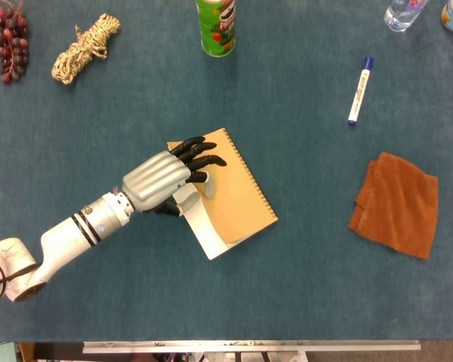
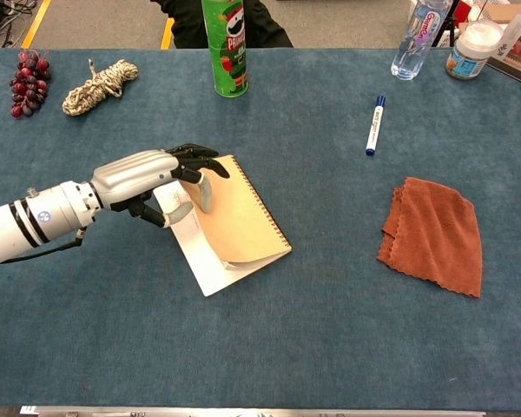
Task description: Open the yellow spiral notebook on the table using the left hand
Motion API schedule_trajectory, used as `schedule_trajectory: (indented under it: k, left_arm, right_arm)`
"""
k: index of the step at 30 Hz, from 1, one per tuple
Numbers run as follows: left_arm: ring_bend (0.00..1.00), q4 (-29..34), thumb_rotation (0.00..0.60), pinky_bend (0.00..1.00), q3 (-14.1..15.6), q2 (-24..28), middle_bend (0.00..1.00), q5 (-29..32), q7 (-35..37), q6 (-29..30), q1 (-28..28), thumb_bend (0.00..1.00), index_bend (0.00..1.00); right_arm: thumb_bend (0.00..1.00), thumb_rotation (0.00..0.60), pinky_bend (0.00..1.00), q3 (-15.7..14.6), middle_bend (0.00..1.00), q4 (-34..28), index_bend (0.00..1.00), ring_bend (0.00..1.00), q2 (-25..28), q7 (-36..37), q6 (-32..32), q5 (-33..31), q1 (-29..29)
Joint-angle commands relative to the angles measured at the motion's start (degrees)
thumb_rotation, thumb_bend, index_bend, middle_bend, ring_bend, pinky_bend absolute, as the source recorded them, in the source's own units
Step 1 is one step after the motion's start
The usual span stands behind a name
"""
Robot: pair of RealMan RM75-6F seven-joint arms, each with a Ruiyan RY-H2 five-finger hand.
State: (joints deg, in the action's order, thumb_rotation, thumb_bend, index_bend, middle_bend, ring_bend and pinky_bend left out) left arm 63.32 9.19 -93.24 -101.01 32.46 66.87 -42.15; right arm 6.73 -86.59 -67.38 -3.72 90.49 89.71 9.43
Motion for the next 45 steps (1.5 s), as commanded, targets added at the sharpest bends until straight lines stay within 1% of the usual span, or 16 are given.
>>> schedule_trajectory:
  k: [1,3,7,16,21,27,31,37,42,45]
  left_arm:
    - [0.0,0.5,0.6,0.0,-0.3,0.8,0.22,0.4,-0.3,0.1,0.2,0.55,0.7]
    - [0.0,1.0,0.6,0.0,-0.3,1.6,0.23,0.7,0.0,0.3,0.4,0.55,0.72]
    - [0.0,1.7,0.6,0.0,0.1,4.3,0.24,0.8,0.5,1.2,1.1,0.55,0.73]
    - [0.0,3.1,0.6,0.0,2.6,12.0,0.23,0.6,1.2,3.9,4.2,0.55,0.72]
    - [0.0,4.4,0.6,0.0,3.3,16.4,0.23,0.0,-1.6,4.6,5.0,0.55,0.72]
    - [0.0,9.7,0.6,0.0,4.0,20.9,0.22,-1.9,-6.0,3.9,4.4,0.55,0.72]
    - [0.0,13.4,0.6,0.0,3.6,21.0,0.21,-3.3,-9.1,2.5,3.3,0.55,0.71]
    - [0.0,16.8,0.6,0.0,1.2,19.4,0.21,-3.8,-12.7,-0.4,0.7,0.55,0.7]
    - [0.0,19.2,0.6,0.0,-0.7,17.9,0.2,-3.1,-15.1,-5.1,-2.2,0.55,0.68]
    - [0.0,19.3,0.6,0.0,-1.6,16.3,0.18,-1.9,-16.9,-8.1,-3.4,0.55,0.64]
  right_arm:
    - [0.14,0.6,0.06,0.1,0.17,0.2,0.14,0.02,-0.1,0.2,0.1,0.1,0.0]
    - [0.14,0.6,0.06,0.1,0.17,0.2,0.14,0.02,-0.2,0.2,0.1,0.2,0.0]
    - [0.14,0.6,0.06,0.2,0.17,0.0,0.14,0.02,-0.3,0.1,0.0,0.4,0.2]
    - [0.14,0.6,0.06,0.3,0.17,-1.0,0.14,0.02,-0.6,-1.0,-0.6,1.1,0.8]
    - [0.14,0.6,0.06,0.3,0.17,-1.4,0.14,0.02,-0.7,-1.2,-0.4,1.7,1.0]
    - [0.14,0.6,0.06,0.1,0.17,-1.0,0.14,0.02,-0.8,-0.7,0.1,1.7,0.5]
    - [0.14,0.6,0.06,0.0,0.17,-0.7,0.14,0.02,-0.7,-0.1,0.5,1.7,0.1]
    - [0.14,0.6,0.06,-0.1,0.17,-0.3,0.14,0.02,-0.4,0.7,1.3,1.5,-0.7]
    - [0.14,0.6,0.06,-0.3,0.17,0.2,0.14,0.02,-0.2,1.4,1.8,1.1,-1.4]
    - [0.14,0.6,0.06,-0.3,0.17,0.5,0.14,0.02,-0.2,1.7,2.1,0.9,-1.8]
